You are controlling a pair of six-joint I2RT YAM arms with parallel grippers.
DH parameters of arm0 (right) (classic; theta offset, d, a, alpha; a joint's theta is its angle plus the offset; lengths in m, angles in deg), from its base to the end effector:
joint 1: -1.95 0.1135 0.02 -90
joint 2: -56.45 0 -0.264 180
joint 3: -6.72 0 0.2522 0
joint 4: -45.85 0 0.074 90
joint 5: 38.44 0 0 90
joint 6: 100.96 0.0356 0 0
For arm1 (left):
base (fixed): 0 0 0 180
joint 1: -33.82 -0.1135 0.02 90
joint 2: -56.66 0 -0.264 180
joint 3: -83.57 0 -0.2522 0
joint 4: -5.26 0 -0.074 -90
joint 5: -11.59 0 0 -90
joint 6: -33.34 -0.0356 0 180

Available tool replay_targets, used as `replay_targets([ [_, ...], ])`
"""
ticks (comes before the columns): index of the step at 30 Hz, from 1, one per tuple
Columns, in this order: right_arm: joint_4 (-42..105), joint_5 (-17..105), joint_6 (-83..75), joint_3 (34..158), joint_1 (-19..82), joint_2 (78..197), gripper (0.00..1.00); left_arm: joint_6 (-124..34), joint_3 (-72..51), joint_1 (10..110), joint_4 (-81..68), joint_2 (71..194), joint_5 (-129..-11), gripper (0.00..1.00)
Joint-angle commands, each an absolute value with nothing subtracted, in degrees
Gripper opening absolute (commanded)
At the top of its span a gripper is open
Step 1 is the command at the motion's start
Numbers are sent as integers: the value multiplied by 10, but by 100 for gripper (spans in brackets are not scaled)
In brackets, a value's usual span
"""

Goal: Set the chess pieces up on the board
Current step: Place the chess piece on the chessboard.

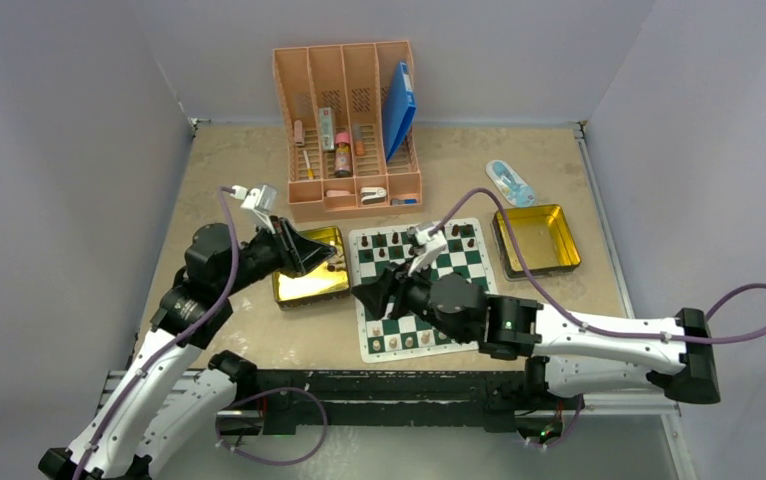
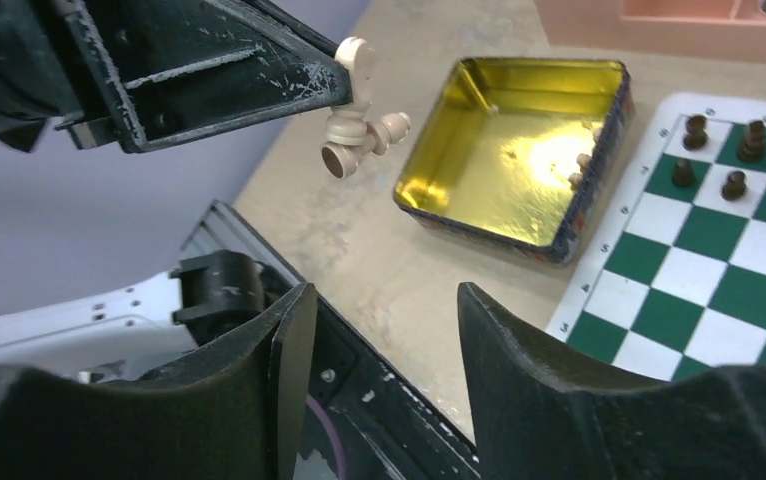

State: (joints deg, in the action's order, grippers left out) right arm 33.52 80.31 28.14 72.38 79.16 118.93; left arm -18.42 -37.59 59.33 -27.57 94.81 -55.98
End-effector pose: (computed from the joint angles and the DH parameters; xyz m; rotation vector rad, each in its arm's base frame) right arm 0.0729 0.2436 0.3449 -0.2150 1.8191 1.0530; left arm 0.1321 -0.0781 0.3432 0.0914 1.9142 -1.1257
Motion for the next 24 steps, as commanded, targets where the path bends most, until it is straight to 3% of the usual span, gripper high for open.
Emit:
replay_targets([
  [1, 540, 760, 286, 647, 789, 1113, 63, -104, -376, 592, -202, 927, -499, 0],
  [8, 720, 725, 347, 559, 778, 1064, 82, 4, -386, 592, -148, 893, -467, 0],
  [15, 916, 589, 430, 511, 722, 1090, 95, 93, -392, 592, -98, 881, -449, 0],
  [24, 1034, 517, 481, 521, 697, 1179, 91, 124, -381, 592, -80, 882, -450, 0],
])
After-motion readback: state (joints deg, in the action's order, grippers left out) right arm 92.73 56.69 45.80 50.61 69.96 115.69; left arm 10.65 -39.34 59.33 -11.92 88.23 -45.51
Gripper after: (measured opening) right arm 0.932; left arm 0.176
